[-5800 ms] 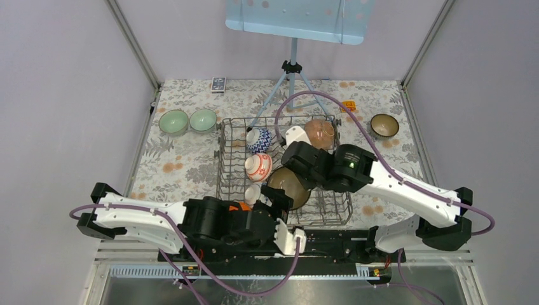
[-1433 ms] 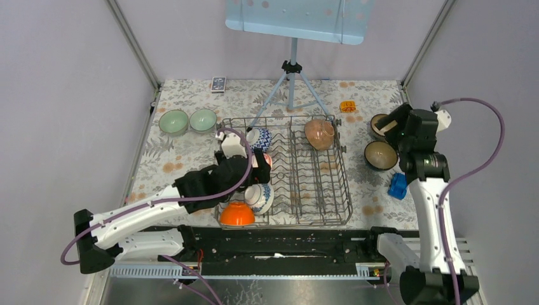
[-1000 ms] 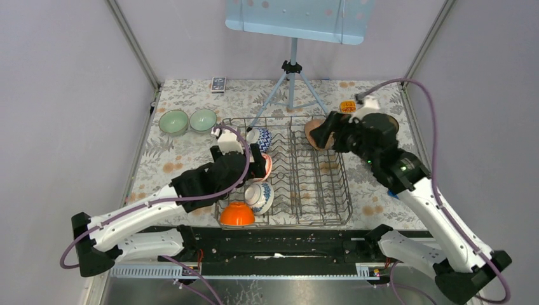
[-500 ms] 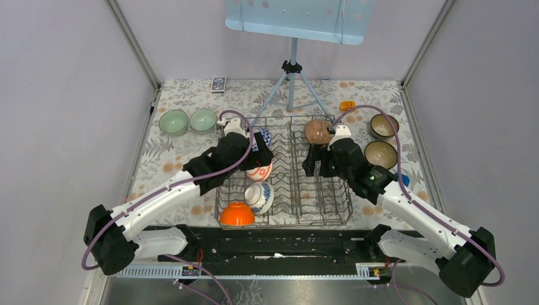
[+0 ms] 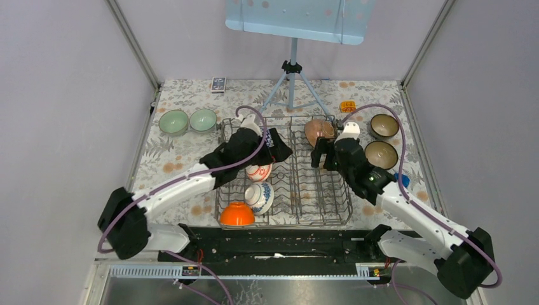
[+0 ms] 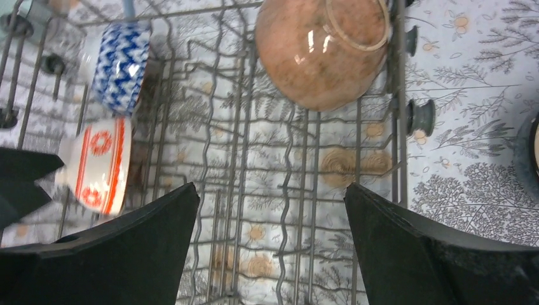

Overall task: Unload the bowls from the dish rack
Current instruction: Pick up the bowl from the dish rack.

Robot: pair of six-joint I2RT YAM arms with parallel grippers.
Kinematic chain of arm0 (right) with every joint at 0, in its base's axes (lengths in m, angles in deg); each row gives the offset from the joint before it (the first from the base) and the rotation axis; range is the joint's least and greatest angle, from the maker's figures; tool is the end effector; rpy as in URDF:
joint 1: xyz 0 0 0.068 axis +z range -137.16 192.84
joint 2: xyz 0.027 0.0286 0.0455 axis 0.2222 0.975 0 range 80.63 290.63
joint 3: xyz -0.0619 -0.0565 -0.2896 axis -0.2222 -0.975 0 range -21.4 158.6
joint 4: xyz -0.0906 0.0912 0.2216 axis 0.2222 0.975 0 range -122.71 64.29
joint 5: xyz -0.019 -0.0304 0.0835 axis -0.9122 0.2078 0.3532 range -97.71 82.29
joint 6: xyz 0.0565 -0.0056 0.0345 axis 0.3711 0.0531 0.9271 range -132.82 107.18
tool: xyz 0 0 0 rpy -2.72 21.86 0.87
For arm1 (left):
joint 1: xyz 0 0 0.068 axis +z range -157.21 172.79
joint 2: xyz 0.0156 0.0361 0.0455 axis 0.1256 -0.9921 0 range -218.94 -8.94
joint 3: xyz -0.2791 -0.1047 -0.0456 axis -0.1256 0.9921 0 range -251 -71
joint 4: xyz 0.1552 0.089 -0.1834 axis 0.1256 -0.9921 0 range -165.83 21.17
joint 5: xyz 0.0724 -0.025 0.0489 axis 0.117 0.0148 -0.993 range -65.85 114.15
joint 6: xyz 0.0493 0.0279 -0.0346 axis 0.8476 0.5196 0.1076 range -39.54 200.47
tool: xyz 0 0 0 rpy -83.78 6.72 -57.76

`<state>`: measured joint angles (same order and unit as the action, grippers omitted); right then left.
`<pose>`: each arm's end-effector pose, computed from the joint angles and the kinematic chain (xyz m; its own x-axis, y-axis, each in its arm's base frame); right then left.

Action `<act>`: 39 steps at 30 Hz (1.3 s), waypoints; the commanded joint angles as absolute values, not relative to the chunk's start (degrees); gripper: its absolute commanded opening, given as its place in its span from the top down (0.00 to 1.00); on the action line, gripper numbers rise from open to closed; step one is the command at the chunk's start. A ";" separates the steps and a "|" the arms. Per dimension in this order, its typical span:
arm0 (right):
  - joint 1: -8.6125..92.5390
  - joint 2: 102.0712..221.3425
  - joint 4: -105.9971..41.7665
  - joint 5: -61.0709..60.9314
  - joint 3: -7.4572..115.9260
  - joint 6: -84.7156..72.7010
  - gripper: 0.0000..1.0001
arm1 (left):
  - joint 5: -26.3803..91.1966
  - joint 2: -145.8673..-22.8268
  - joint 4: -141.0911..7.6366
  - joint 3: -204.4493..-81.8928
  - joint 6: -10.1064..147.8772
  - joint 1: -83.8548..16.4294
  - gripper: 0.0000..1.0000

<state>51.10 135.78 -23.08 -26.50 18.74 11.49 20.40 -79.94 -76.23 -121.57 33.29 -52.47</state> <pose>0.1766 0.1177 0.2987 -0.4452 0.1454 -0.8835 -0.1900 0.9489 0.2519 0.2005 -0.1976 0.3047 -0.7134 -0.3198 -0.6236 0.2132 0.7486 -0.6278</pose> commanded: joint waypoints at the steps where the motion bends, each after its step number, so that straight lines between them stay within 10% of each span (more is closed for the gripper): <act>1: 43.77 141.49 -23.82 -26.64 25.27 15.19 0.07 | 26.23 -87.95 -61.79 -127.32 27.41 -51.89 0.02; 14: 31.04 153.42 -34.26 -12.23 31.22 27.31 0.31 | 29.85 -107.65 -38.00 -130.71 9.74 -49.06 0.09; 25: 28.73 161.69 -30.06 -7.83 38.08 26.39 0.32 | 35.23 -119.18 -26.59 -133.29 7.64 -45.61 0.25; 39: 27.73 164.89 -29.76 -5.63 37.96 26.21 0.30 | 34.05 -124.29 -32.87 -138.82 11.73 -45.49 0.09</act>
